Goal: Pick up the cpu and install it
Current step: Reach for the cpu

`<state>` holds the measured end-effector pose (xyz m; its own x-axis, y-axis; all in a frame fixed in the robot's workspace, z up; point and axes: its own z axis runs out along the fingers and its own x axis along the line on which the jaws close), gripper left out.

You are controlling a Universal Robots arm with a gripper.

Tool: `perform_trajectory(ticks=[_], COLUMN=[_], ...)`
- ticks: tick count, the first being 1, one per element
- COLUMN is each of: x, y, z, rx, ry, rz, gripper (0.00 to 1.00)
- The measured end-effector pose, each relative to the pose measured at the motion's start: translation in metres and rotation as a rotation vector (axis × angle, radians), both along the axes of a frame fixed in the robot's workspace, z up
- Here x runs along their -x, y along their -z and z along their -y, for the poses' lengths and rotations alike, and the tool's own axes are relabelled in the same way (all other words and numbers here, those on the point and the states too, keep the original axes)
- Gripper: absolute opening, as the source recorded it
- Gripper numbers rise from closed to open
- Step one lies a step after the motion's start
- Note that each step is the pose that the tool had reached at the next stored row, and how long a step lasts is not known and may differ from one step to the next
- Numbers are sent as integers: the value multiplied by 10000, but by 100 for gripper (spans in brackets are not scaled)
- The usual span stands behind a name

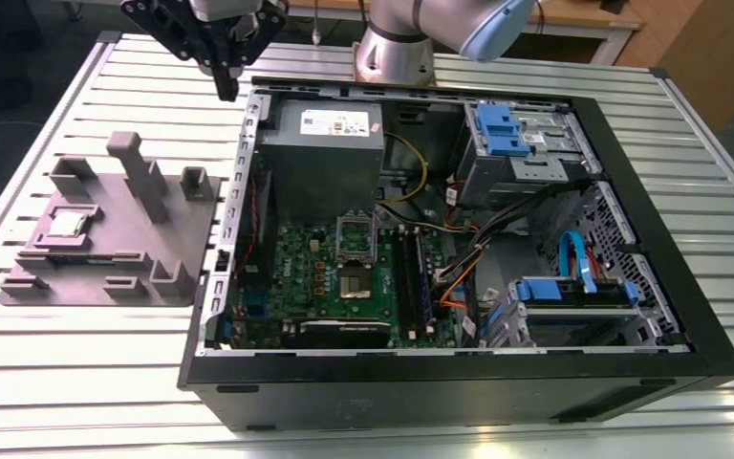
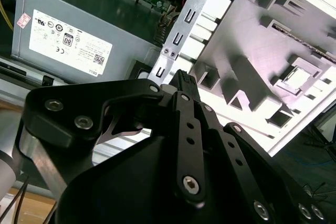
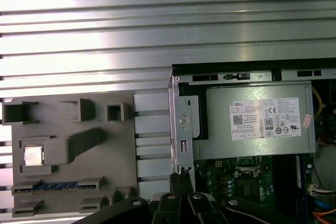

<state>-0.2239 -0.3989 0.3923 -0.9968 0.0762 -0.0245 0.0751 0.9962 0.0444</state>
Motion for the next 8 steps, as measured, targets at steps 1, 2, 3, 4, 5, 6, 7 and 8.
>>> perform_trajectory(ticks=[1,2,3,4,5,6,7,8], x=[4,8,12,16,21,25,29,33], y=[0,0,0,0,0,0,0,0], z=[0,0,0,0,0,0,0,0], rx=[0,0,0,0,0,0,0,0], ry=[0,0,0,0,0,0,0,0], rz=[0,0,0,0,0,0,0,0], gripper=[10,10,10,10,10,10,10,10])
